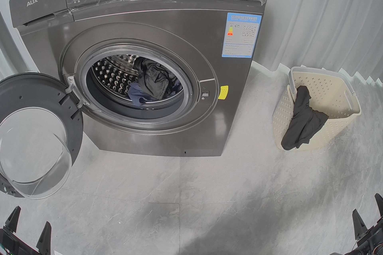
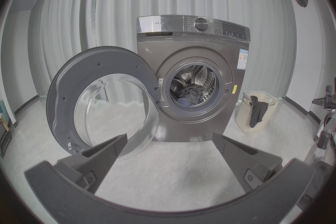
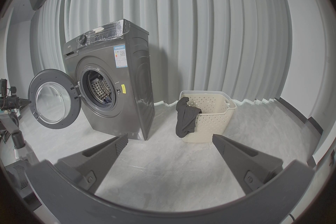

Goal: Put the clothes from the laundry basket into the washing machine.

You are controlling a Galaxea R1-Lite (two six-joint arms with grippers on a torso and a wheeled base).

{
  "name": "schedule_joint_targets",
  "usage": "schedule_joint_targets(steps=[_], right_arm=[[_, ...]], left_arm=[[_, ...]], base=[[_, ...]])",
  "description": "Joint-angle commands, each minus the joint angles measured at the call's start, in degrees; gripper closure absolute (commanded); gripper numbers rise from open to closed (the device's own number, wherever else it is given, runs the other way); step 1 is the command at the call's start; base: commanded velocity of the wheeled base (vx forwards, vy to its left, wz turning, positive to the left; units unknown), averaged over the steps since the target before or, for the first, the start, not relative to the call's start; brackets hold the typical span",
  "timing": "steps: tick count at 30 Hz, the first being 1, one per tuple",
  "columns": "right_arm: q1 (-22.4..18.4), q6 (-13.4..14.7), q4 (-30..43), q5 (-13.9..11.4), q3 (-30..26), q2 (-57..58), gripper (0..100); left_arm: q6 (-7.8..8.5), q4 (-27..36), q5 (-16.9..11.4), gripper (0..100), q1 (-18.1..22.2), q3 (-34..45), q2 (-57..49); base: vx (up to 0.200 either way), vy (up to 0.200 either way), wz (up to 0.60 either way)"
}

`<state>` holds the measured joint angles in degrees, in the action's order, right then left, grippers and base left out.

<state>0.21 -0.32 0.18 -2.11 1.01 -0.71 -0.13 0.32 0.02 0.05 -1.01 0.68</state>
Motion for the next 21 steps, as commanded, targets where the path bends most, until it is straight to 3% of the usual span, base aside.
schedule_joint_targets(steps=[1,21], right_arm=[[0.06,-0.03,-0.01,-0.09,-0.92,0.36,0],[0.06,-0.03,-0.01,-0.09,-0.92,0.36,0]], left_arm=[[-0.04,-0.05,0.06,0,0.04,0.92,-0.68],[-0.66,-0.14,0.5,0,-0.05,1.01,-0.68]], base=[[0.0,-0.2,0.0],[0.0,-0.2,0.0]])
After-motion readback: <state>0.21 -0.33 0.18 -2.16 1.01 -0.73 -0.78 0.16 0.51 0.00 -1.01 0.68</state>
